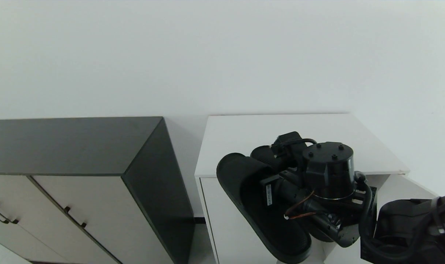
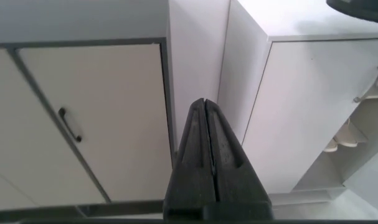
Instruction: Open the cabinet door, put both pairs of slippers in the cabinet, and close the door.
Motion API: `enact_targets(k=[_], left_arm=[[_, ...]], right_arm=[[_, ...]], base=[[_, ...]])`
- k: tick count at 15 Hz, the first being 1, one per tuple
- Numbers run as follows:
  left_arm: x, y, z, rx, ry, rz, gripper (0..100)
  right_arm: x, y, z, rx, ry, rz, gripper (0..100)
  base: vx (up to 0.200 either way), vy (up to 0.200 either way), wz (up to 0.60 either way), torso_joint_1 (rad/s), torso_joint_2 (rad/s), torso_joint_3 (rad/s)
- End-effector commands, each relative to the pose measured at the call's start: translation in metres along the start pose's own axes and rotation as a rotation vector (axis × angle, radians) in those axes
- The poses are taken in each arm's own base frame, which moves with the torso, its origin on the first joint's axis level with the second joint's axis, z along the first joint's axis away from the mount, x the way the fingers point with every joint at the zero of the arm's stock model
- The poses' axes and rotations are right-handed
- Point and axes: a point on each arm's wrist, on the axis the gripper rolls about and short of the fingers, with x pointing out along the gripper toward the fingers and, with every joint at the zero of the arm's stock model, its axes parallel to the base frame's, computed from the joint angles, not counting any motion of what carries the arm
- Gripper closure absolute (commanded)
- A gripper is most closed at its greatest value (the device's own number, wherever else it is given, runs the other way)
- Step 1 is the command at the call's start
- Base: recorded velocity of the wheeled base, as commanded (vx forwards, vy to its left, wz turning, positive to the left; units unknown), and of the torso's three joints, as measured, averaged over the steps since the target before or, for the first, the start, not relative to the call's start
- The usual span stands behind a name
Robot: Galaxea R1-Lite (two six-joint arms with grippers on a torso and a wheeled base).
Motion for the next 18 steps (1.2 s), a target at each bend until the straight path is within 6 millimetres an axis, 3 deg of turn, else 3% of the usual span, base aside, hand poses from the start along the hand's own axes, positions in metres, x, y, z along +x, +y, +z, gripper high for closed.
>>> enact_targets(k=[1,3,15,18], left_arm=[[0.0001,0.0000,0.0000,0.000,0.001,0.000,100],[0.0001,0.0000,0.0000,0.000,0.001,0.000,100],[0.0001,0.0000,0.0000,0.002,0.001,0.000,100],[0.0001,0.0000,0.0000,0.003,0.001,0.000,100]], right_arm=[[0.0018,0.0005,-0.0026,-0.004,0.008,-0.001,100],[0.0028,-0.0003,-0.0034,-0.004,0.011,-0.004,100],[0.0039,-0.0010,-0.0039,-0.003,0.011,-0.007,100],[0.0045,-0.0030,-0.0039,-0.002,0.010,-0.013,100]], base=[[-0.200,0.000,0.00,0.002,0.00,0.007],[-0.200,0.000,0.00,0.002,0.00,0.002],[0.000,0.000,0.00,0.000,0.00,0.000],[0.000,-0.200,0.00,0.001,0.00,0.002]])
